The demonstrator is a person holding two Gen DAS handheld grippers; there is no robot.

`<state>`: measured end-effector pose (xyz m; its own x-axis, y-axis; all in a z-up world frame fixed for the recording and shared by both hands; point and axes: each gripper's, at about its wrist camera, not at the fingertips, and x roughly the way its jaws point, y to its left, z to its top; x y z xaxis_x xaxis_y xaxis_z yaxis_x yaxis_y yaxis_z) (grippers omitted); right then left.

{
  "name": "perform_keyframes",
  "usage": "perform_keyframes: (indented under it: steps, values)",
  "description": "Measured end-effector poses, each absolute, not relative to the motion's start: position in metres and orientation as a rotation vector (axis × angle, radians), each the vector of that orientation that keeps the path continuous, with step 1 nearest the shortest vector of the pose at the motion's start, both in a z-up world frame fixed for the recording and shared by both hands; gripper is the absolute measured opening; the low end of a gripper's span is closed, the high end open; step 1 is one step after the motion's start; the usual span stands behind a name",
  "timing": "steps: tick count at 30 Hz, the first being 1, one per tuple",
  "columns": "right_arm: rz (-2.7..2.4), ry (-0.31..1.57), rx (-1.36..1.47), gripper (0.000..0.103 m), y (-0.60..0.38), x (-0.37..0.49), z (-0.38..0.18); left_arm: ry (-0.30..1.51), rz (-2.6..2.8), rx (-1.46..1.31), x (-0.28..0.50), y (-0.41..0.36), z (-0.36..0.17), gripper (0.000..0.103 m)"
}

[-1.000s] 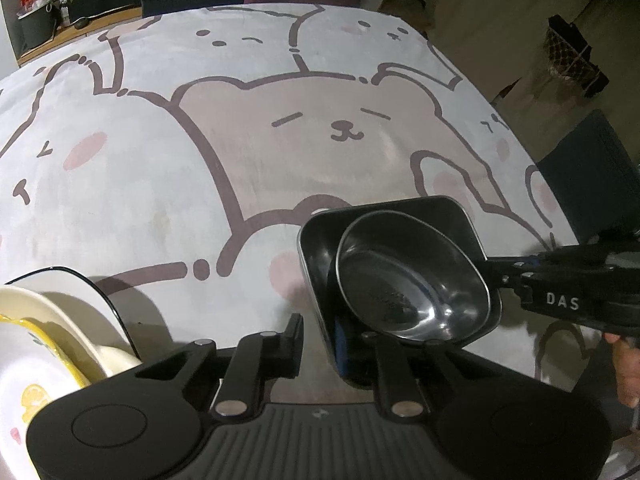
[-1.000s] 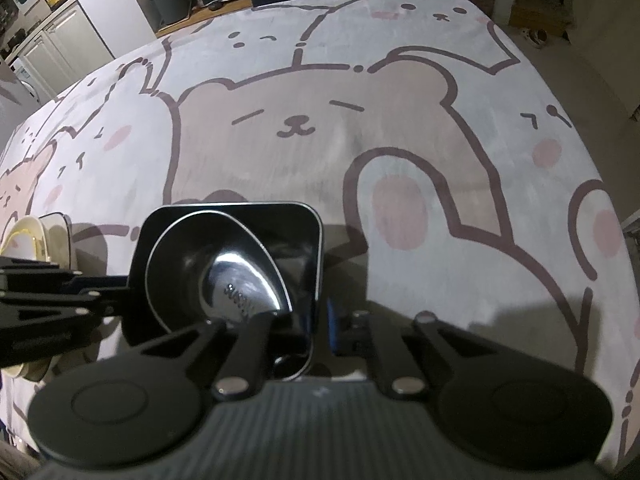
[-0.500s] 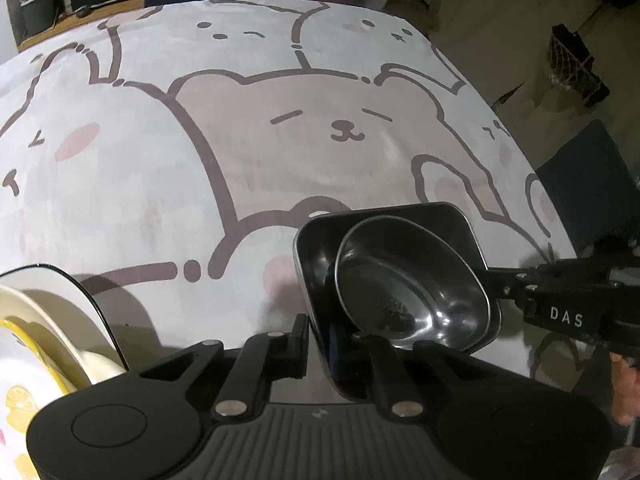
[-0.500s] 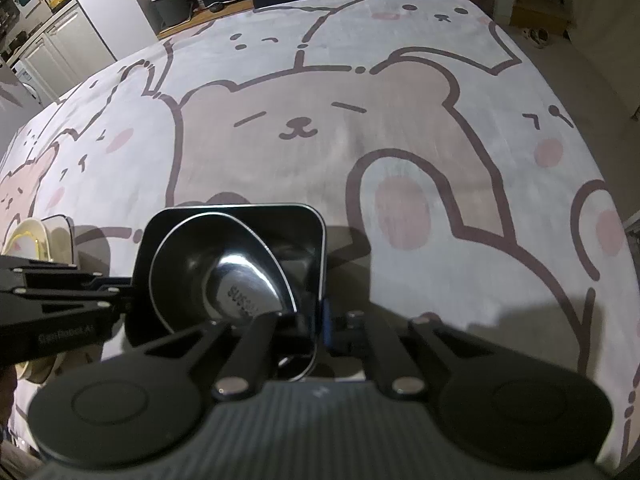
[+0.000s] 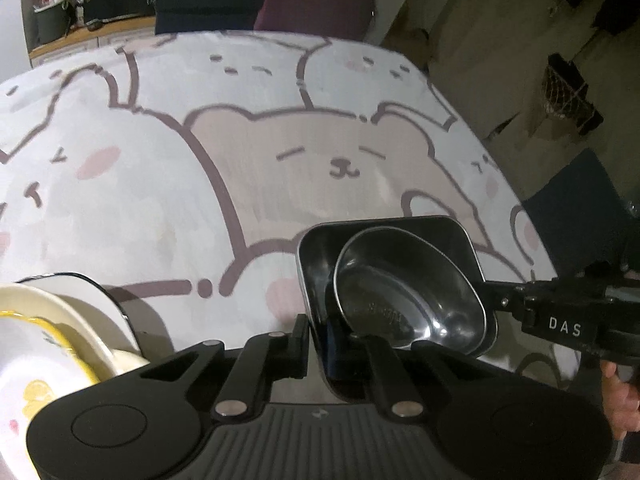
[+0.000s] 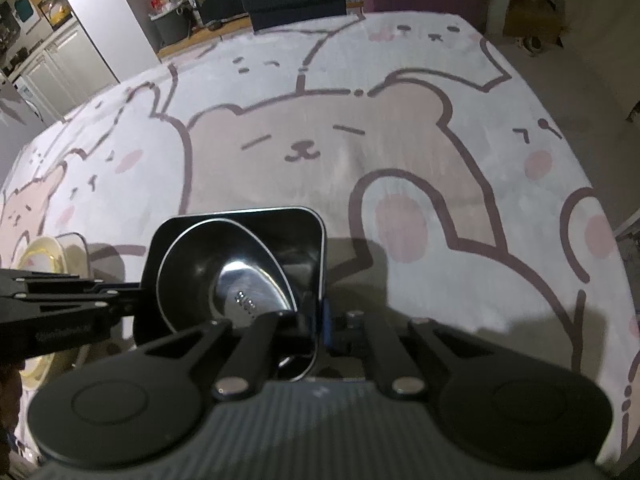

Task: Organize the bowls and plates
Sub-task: 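Lift the tray with the bowl and carry it over the lemon-print bowl stack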

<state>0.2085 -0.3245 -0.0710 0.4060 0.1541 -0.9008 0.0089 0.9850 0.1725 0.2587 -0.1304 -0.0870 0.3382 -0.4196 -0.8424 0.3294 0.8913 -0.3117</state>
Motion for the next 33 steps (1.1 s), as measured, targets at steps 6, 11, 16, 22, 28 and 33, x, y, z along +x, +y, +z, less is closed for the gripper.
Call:
perform_keyframes:
  steps: [6, 11, 16, 22, 28, 33]
  values:
    - [0.117, 1.077, 0.188, 0.004, -0.319, 0.198, -0.048, 1.055, -0.477, -0.101, 0.245, -0.109, -0.06, 0.009]
    - [0.156, 1.023, 0.213, 0.004, -0.303, 0.189, -0.031, 1.004, -0.443, -0.127, 0.234, -0.082, -0.041, 0.009]
    - [0.21, 0.988, 0.209, 0.005, -0.276, 0.184, -0.018, 0.972, -0.39, -0.153, 0.224, -0.051, -0.028, 0.009]
    - [0.276, 0.975, 0.199, 0.005, -0.241, 0.183, -0.01, 0.943, -0.326, -0.186, 0.212, -0.012, -0.017, 0.009]
    - [0.341, 0.966, 0.178, 0.006, -0.205, 0.184, -0.004, 0.915, -0.271, -0.223, 0.203, 0.025, -0.01, 0.009]
    - [0.38, 0.982, 0.158, 0.006, -0.182, 0.189, -0.006, 0.919, -0.229, -0.238, 0.198, 0.046, -0.011, 0.009]
